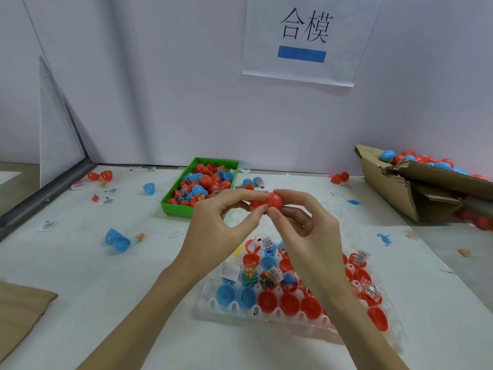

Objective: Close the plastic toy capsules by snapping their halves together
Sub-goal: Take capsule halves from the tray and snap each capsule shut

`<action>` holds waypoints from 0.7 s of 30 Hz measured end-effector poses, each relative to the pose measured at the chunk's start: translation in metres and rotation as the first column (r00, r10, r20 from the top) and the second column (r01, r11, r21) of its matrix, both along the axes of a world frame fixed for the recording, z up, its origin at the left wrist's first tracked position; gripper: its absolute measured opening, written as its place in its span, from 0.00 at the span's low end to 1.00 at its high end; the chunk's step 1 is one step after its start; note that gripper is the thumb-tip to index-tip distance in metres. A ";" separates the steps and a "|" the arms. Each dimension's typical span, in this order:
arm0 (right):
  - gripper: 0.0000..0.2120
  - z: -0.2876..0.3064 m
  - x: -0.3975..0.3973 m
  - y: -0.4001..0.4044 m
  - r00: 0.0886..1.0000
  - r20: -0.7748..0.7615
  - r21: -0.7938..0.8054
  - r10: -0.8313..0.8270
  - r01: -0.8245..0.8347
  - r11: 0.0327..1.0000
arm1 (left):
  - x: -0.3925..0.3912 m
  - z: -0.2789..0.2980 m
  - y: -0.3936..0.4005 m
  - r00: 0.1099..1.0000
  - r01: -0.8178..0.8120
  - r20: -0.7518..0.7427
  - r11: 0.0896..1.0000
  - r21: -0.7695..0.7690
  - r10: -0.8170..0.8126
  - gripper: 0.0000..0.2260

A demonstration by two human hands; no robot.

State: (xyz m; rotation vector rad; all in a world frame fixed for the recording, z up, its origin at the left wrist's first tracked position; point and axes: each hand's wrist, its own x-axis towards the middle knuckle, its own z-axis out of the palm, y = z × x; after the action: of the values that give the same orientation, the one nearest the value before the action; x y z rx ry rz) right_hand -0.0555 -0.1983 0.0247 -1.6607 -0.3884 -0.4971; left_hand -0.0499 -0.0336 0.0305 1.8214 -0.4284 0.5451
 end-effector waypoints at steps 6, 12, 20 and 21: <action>0.14 0.002 -0.003 0.002 0.999 0.014 -0.001 0.032 -0.032 0.999 | -0.001 -0.001 -0.007 0.999 -0.021 -0.036 0.987 -0.158 0.015 0.09; 0.12 0.007 -0.004 -0.004 0.996 -0.017 0.063 0.086 -0.084 0.994 | -0.003 0.007 -0.001 0.987 0.139 -0.057 0.976 -0.168 -0.150 0.14; 0.13 0.010 -0.005 -0.005 0.994 -0.017 0.074 0.103 -0.102 0.992 | -0.005 0.011 0.001 0.994 0.106 -0.005 0.984 -0.146 -0.108 0.16; 0.13 0.010 -0.005 -0.005 0.994 -0.018 0.072 0.104 -0.103 0.992 | -0.005 0.010 0.001 0.995 0.104 0.007 0.986 -0.129 -0.104 0.16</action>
State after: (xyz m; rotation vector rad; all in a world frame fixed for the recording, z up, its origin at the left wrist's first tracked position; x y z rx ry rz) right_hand -0.0602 -0.2033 0.0348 -1.5677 -0.4336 -0.4106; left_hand -0.0550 -0.0325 0.0410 1.6650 -0.4752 0.4898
